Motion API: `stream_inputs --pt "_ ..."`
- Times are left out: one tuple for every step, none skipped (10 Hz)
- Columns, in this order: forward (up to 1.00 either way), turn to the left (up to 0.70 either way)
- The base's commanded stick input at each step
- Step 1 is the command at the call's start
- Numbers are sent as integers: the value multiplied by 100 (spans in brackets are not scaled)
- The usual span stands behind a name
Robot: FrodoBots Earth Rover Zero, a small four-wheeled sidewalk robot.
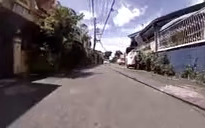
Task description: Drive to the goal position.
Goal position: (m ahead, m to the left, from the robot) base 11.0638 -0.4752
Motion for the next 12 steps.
stream_inputs --pt "70 -13" --pt "70 -25" --pt "70 -9" --pt "70 10" --pt "70 10" --pt "70 10" --pt "70 10" --pt "70 10" --pt "70 10" --pt "70 10" --pt "70 10" --pt "70 10"
